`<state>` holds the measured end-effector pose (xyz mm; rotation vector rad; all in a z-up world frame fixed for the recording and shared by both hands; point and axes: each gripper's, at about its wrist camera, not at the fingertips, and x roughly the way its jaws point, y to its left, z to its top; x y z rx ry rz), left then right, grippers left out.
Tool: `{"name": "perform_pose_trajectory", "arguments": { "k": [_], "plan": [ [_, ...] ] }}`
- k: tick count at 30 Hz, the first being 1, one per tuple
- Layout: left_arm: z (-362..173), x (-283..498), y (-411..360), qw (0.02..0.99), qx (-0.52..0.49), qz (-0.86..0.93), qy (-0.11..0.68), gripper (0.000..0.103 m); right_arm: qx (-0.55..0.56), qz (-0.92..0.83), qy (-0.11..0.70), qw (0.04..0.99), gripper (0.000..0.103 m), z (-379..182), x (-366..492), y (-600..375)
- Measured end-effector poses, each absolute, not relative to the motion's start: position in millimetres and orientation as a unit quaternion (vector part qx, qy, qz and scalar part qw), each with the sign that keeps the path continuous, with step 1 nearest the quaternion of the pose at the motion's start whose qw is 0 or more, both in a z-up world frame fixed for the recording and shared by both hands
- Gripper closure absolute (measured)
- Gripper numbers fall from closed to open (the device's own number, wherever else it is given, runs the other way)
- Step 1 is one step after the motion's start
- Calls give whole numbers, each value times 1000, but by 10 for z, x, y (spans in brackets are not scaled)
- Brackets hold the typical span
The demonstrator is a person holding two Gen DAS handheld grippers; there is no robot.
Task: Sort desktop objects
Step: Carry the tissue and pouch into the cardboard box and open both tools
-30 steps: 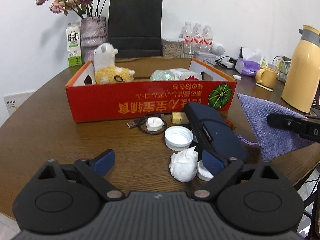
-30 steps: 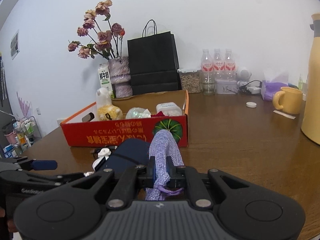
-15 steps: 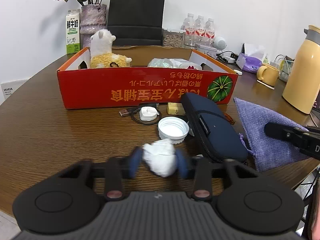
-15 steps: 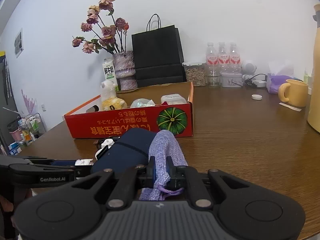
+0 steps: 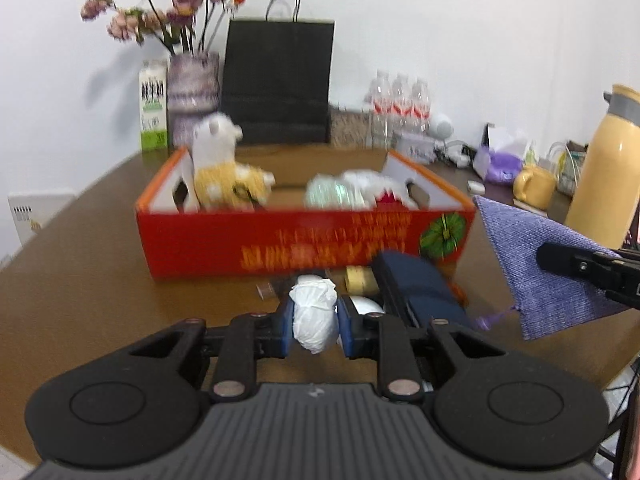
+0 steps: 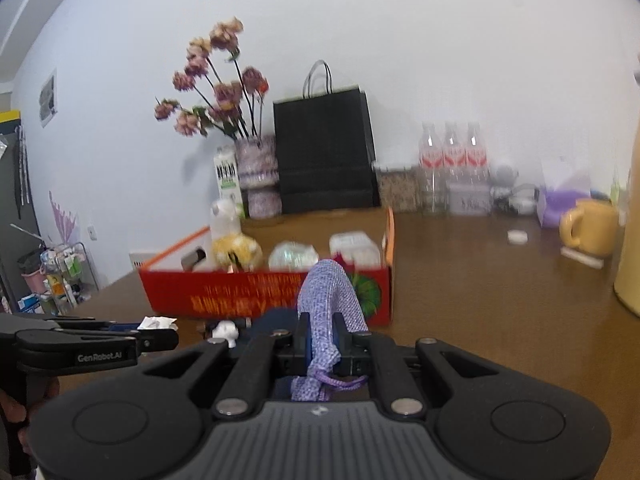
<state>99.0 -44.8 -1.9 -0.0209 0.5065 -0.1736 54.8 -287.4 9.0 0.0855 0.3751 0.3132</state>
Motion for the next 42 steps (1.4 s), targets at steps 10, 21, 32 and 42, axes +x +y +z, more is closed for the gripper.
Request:
{"name": "perform_pose_trajectory", "arguments": {
  "k": [10, 21, 32, 42],
  "plan": [
    [450, 1410, -362, 982, -10, -68, 178, 80, 21, 170, 127, 977, 95, 553, 1035, -2664],
    [570, 2172, -300, 985, -22, -48, 167, 80, 13, 180, 125, 976, 95, 684, 1970, -2192],
    [147, 2795, -210, 974, -50, -3, 220, 80, 21, 194, 192, 962, 95, 271, 2849, -1972],
    [-60, 2901, -260, 968, -27, -1, 251, 80, 9, 184, 242, 953, 94, 7, 2989, -1919]
  ]
}}
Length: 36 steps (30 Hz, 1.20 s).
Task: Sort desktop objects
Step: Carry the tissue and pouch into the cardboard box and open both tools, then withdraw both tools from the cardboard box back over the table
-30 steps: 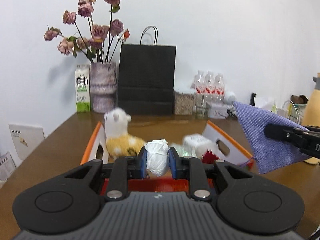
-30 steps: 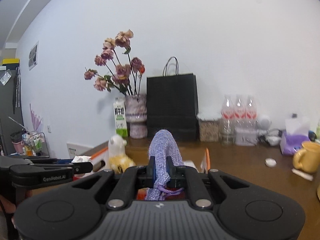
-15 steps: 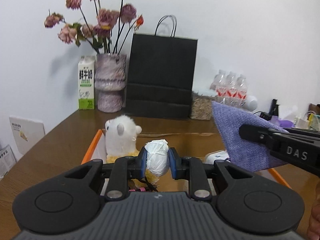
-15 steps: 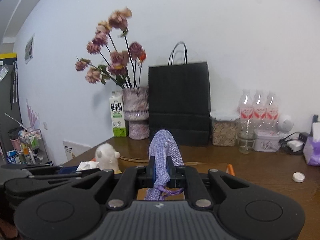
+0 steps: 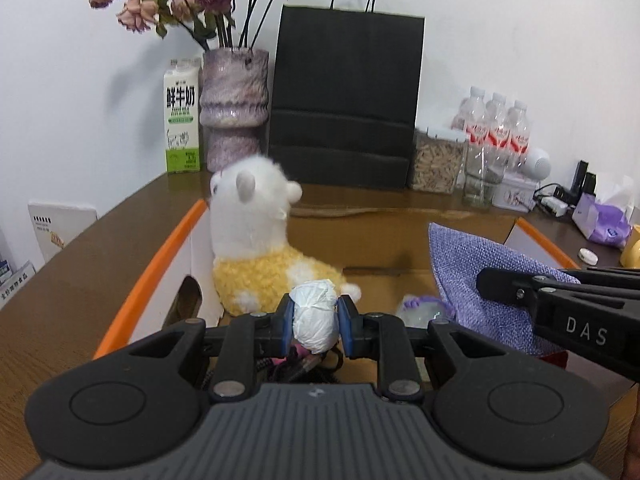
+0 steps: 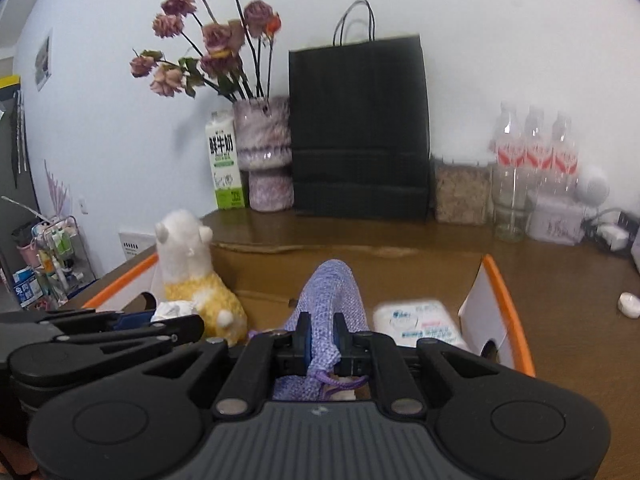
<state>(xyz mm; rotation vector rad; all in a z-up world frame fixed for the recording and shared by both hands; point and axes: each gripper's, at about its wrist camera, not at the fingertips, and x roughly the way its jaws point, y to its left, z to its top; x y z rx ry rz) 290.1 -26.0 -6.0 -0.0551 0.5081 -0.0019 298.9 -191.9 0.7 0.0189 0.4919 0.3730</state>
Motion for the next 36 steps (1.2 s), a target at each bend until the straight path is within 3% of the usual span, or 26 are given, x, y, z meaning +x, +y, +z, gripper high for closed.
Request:
{"name": "perform_pose_trajectory", "arguments": {
  "k": [4, 6, 10, 11, 12, 16, 18, 19, 20, 36],
  "plan": [
    [-75, 2874, -283, 969, -19, 3, 247, 79, 5, 179, 241, 954, 93, -23, 2958, -1914],
    [-76, 2882, -290, 969, -15, 6, 246, 79, 4, 179, 243, 953, 88, -39, 2962, -1915],
    [-70, 2847, -287, 970, -18, -1, 242, 68, 5, 185, 245, 952, 79, -50, 2944, -1915],
    [-60, 2823, -294, 971, -18, -4, 238, 65, 5, 188, 242, 952, 70, -37, 2931, -1921],
    [-47, 2799, -299, 973, -17, -4, 232, 54, 6, 190, 236, 953, 56, -19, 2905, -1920],
    [22, 2674, -285, 980, -13, 37, 194, 23, -1, 160, 195, 968, 28, 75, 2773, -1949],
    [60, 2601, -265, 984, -16, 55, 169, 12, 12, 154, 179, 972, 5, 120, 2735, -2010],
    [80, 2578, -250, 985, -20, 58, 158, 3, 20, 156, 172, 972, 3, 144, 2721, -2044],
    [96, 2544, -236, 987, -25, 67, 145, 0, 27, 158, 168, 973, 0, 165, 2707, -2074],
    [123, 2485, -228, 989, -25, 66, 131, 0, 19, 153, 157, 975, 0, 210, 2616, -2059]
  ]
}}
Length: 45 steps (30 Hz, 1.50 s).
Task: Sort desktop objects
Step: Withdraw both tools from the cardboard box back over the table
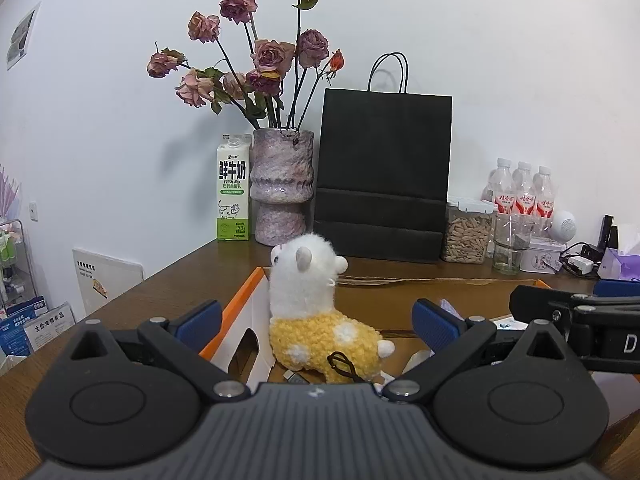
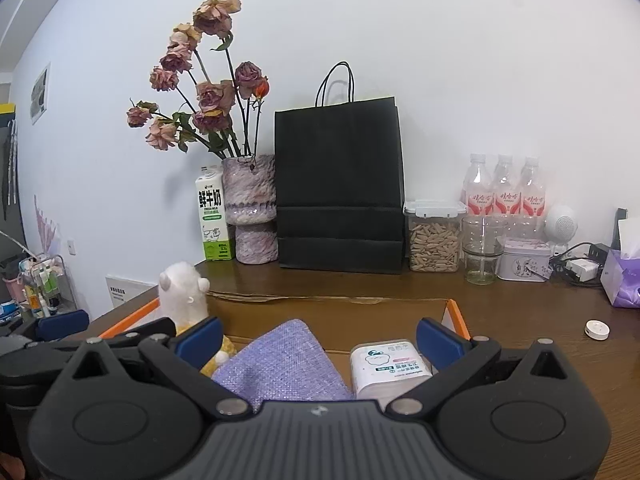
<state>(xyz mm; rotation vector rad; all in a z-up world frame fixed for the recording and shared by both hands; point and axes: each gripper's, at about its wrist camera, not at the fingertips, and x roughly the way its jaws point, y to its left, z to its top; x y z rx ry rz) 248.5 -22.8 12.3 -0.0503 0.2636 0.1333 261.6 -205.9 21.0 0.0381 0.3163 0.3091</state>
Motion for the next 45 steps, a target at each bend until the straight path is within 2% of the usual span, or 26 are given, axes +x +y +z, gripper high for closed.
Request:
{"name": "perform_pose_trajectory", "arguments": {
  "k": [15, 27, 45],
  "plan": [
    [371, 2325, -236, 992, -20, 56, 114, 0, 6, 161, 133, 978, 0, 472, 2452, -2087],
    [622, 1770, -164, 994, -19, 43, 98, 0, -15, 171, 120, 978, 0, 656, 1801, -2122],
    [289, 871, 164, 987, -24, 28, 158, 0, 17, 139, 209, 968, 0, 134, 869, -2408]
  ]
}}
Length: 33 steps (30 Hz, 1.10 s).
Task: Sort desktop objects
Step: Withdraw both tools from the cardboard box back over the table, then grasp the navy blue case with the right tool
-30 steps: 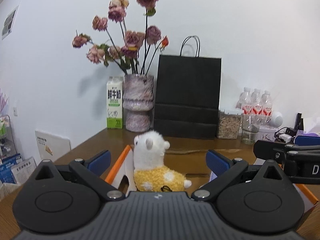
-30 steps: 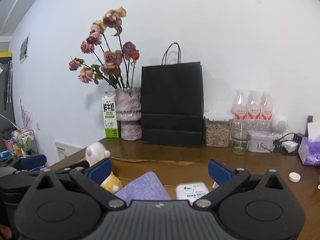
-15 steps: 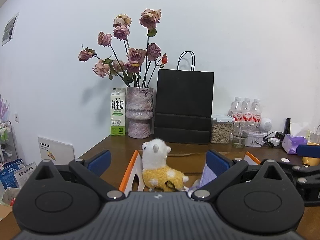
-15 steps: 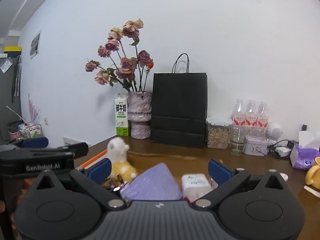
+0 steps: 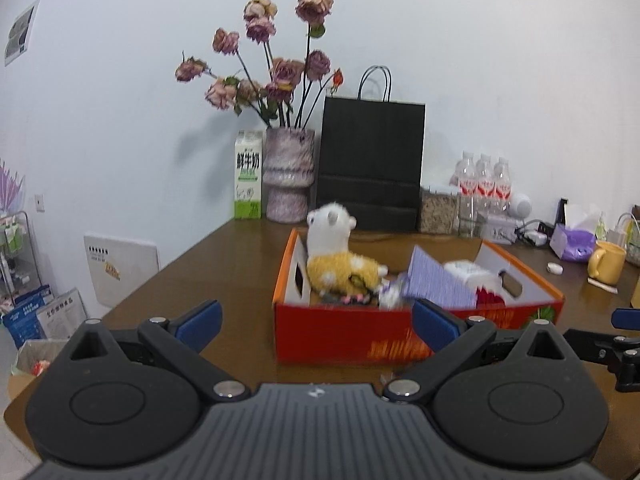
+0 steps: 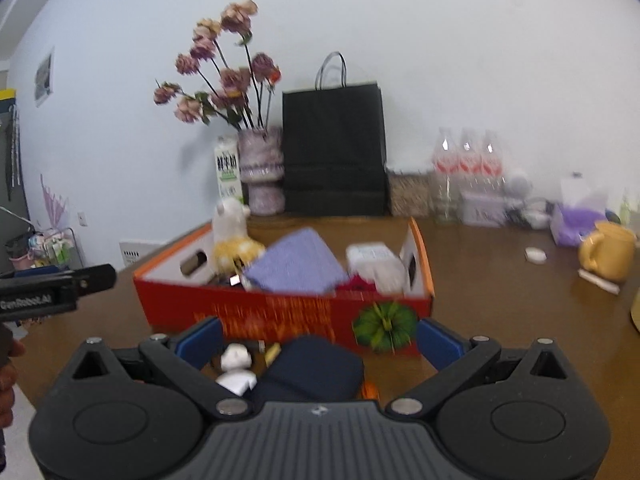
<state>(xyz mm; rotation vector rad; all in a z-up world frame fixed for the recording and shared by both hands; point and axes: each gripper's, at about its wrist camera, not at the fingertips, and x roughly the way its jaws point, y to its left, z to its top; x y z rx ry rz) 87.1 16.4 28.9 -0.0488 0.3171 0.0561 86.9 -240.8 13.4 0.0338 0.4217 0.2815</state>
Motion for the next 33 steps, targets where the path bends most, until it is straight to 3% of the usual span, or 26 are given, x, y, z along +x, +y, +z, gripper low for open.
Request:
{"name": "perform_pose_trajectory", "arguments": {
  "k": [11, 22, 33],
  "plan": [
    [-20, 634, 240, 978, -22, 18, 208, 0, 6, 135, 257, 957, 0, -218, 630, -2391],
    [-114, 604, 384, 974, -38, 26, 220, 0, 13, 148, 288, 946, 2, -207, 891, -2192],
    [-218, 703, 472, 969, -43, 16, 241, 0, 56, 133, 372, 917, 27, -265, 1380, -2137]
  ]
}}
